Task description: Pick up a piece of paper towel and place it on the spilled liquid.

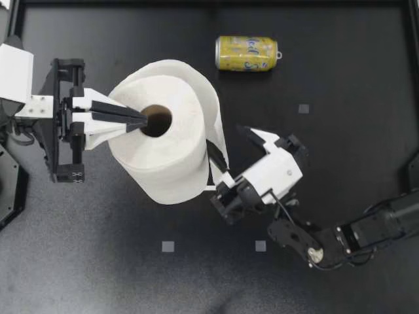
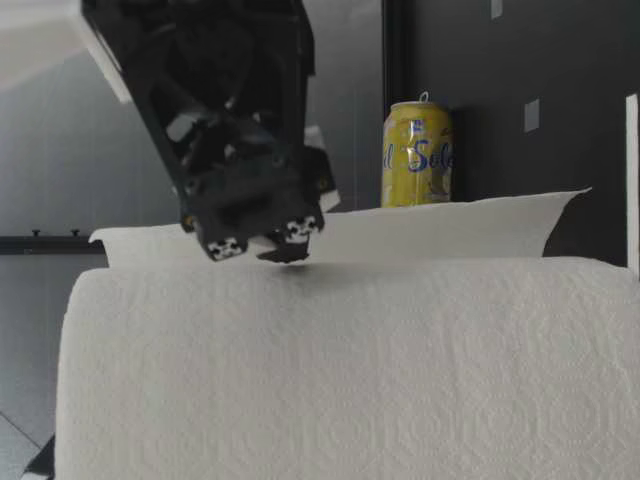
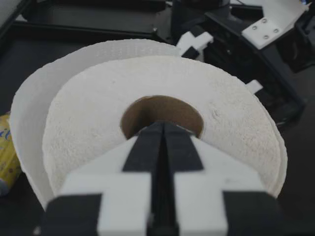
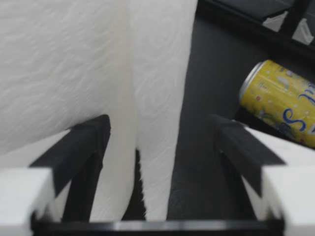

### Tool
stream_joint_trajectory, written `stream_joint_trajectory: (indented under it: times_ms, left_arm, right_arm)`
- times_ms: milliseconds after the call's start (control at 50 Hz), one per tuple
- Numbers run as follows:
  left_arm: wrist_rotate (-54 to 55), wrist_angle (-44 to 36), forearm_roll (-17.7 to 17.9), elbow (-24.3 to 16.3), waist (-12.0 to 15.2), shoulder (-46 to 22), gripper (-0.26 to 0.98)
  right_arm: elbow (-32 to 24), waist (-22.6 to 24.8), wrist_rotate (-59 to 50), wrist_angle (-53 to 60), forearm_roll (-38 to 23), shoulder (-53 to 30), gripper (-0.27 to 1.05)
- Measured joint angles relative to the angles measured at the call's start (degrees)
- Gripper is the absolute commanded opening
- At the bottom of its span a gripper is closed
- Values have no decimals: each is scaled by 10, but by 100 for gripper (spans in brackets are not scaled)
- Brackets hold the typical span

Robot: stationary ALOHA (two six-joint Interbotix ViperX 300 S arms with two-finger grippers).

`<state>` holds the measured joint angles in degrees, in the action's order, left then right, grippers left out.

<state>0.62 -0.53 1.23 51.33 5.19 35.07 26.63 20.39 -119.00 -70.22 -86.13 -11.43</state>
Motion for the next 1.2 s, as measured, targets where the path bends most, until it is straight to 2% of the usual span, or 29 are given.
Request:
stream_joint_trajectory:
  times_ms: [440, 560, 900, 960, 1200]
  left_arm:
    - [0, -1, 4, 4, 0, 1, 7]
    - [0, -2, 8, 4, 0, 1, 7]
    - [0, 7, 18, 2, 0, 1, 7]
    - [0, 11, 19, 2, 1, 1, 7]
    - [3, 26, 31, 4, 3, -2, 7]
  right_arm:
    - [-4, -60, 1, 4, -46, -5, 69]
    - [-5, -69, 2, 18, -52, -6, 58]
    - [4, -69, 3, 52, -53, -6, -7]
    - [7, -69, 3, 54, -53, -6, -11]
    - [18, -50, 4, 55, -47, 3, -11]
